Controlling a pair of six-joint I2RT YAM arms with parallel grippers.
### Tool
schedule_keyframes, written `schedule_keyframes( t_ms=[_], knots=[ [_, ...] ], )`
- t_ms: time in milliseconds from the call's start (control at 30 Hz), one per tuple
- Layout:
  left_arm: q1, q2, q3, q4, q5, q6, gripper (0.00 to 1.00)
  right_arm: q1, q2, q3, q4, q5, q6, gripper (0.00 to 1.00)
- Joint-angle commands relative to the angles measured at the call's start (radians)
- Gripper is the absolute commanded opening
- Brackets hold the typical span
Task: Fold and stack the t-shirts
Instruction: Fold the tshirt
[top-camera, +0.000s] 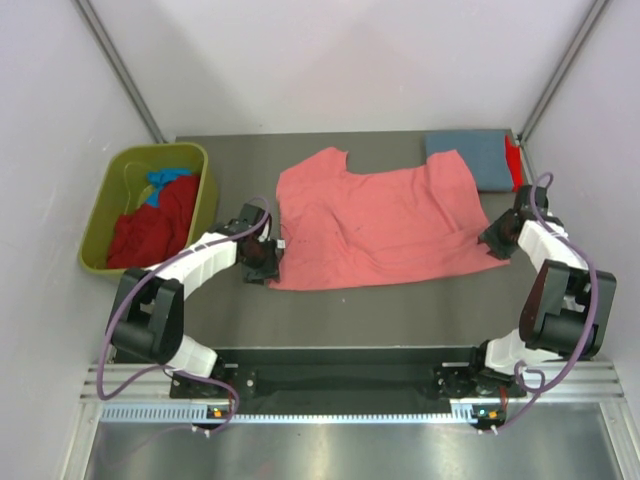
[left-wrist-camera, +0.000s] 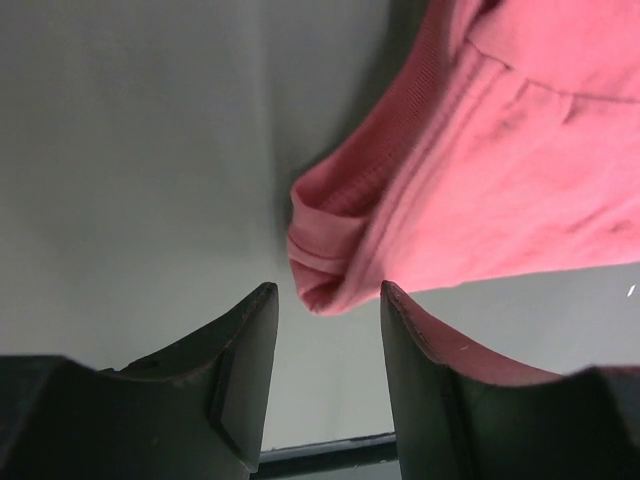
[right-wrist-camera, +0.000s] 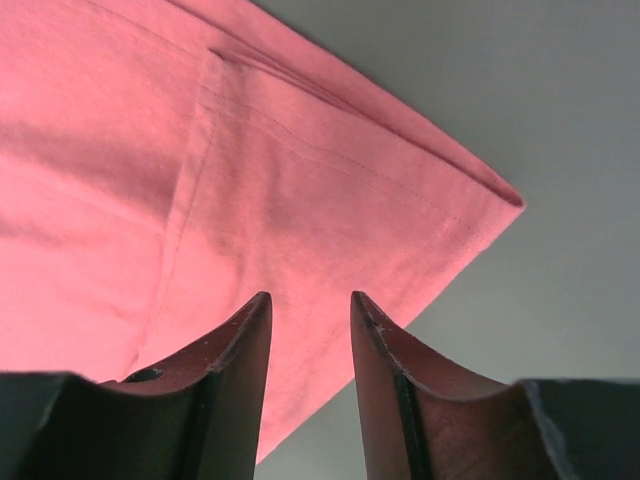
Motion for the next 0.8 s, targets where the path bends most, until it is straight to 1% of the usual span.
schedule_keyframes(
  t_ms=[0, 67, 100, 133, 200, 233, 300, 400, 600, 700, 767],
  knots=[
    [0.021, 0.013, -0.017, 0.103, 0.040, -0.034, 0.48, -0.017, -0.037, -0.025, 0.008, 0.009, 0.011, 0.39],
    [0.029, 0.034, -0.013, 0.105, 0.040, -0.031, 0.44, -0.055, -0.038, -0.031, 0.016, 0.015, 0.007, 0.41],
    [0.031, 0.044, -0.004, 0.102, 0.043, -0.029, 0.37, -0.072, -0.035, -0.030, 0.016, 0.040, 0.000, 0.41],
    [0.032, 0.051, -0.002, 0.099, 0.051, -0.020, 0.34, -0.090, -0.032, -0.031, 0.017, 0.045, -0.003, 0.41],
    [0.032, 0.064, 0.000, 0.094, 0.055, -0.018, 0.26, -0.138, -0.025, -0.033, 0.018, 0.052, -0.012, 0.41],
    [0.032, 0.067, 0.000, 0.092, 0.052, -0.017, 0.11, -0.150, -0.023, -0.034, 0.016, 0.060, -0.012, 0.41],
    [0.032, 0.065, 0.012, 0.073, 0.020, -0.011, 0.00, -0.170, -0.026, -0.047, 0.036, 0.054, -0.015, 0.41],
    [0.032, 0.056, 0.029, 0.039, -0.026, -0.003, 0.00, -0.168, -0.024, -0.068, 0.068, 0.029, -0.010, 0.41],
    [0.032, 0.041, 0.016, 0.036, -0.029, -0.009, 0.00, -0.170, 0.040, -0.077, 0.117, 0.022, 0.019, 0.41],
    [0.032, 0.036, 0.007, 0.034, -0.044, -0.005, 0.00, -0.170, 0.063, -0.065, 0.126, 0.064, 0.039, 0.41],
    [0.032, 0.035, 0.006, 0.033, -0.049, -0.003, 0.00, -0.168, 0.077, -0.067, 0.129, 0.083, 0.043, 0.39]
  ],
)
